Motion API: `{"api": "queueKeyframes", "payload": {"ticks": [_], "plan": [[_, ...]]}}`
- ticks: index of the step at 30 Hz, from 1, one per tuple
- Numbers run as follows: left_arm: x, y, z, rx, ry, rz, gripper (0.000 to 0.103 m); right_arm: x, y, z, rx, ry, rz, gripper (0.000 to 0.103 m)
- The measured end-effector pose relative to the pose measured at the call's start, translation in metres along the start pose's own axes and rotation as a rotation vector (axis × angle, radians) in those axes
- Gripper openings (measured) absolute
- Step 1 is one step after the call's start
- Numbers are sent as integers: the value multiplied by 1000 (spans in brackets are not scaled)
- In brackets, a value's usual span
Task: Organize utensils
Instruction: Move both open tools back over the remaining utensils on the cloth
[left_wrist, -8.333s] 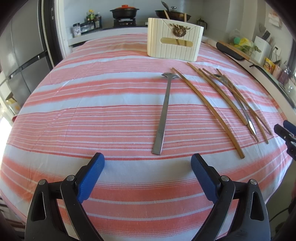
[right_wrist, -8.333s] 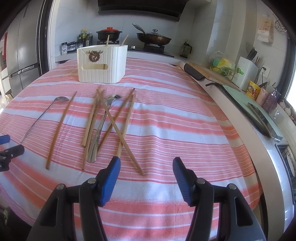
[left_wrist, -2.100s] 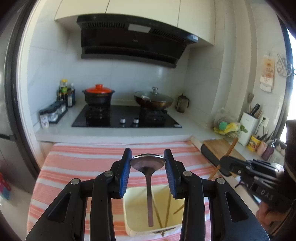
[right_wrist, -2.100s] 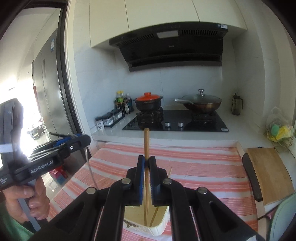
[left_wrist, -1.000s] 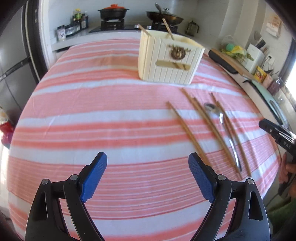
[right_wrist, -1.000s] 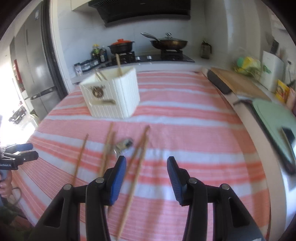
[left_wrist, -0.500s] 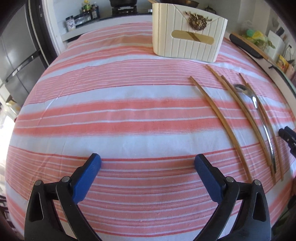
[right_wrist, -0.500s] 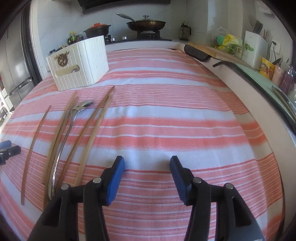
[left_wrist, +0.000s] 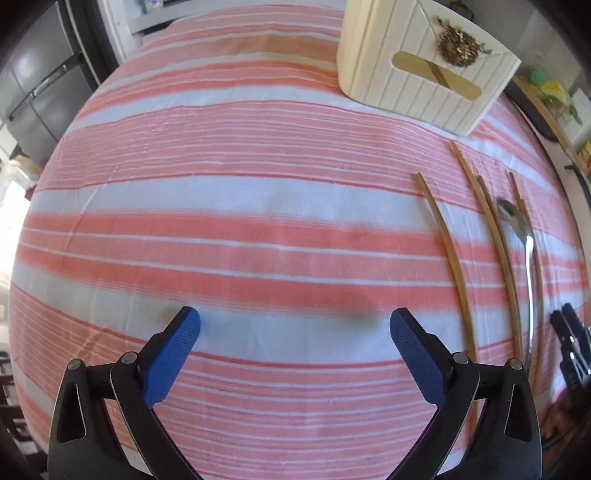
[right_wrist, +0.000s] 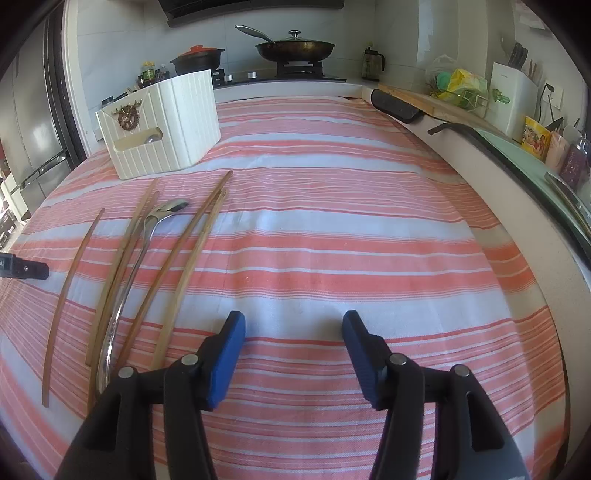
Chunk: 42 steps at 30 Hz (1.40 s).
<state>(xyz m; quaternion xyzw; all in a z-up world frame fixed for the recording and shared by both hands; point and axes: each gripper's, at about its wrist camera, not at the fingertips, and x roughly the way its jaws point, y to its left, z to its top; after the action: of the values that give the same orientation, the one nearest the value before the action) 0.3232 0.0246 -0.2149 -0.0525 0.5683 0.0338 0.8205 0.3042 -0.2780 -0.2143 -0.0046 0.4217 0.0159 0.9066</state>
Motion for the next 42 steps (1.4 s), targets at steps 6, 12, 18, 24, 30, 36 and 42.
{"api": "queueKeyframes", "payload": {"ticks": [6,12,18,24,30,36,42], "plan": [[3,4,-12,26,-187,30,103,-1,-2,-1,8,-4,12,57],[1,11,-20,27,-252,19,103,-1,-1,-1,-5,-3,-1,57],[1,6,-18,27,-254,20,103,-1,-1,-1,0,-6,1,57],[0,5,-22,27,-256,19,103,-2,-3,-2,14,-9,12,57],[-1,6,-22,30,-257,11,103,-1,1,-2,-8,-4,-14,57],[-1,6,-22,32,-258,6,103,-1,1,-1,-9,-3,-16,57],[-1,7,-22,31,-258,6,103,-1,0,-1,-3,-5,-9,58]]}}
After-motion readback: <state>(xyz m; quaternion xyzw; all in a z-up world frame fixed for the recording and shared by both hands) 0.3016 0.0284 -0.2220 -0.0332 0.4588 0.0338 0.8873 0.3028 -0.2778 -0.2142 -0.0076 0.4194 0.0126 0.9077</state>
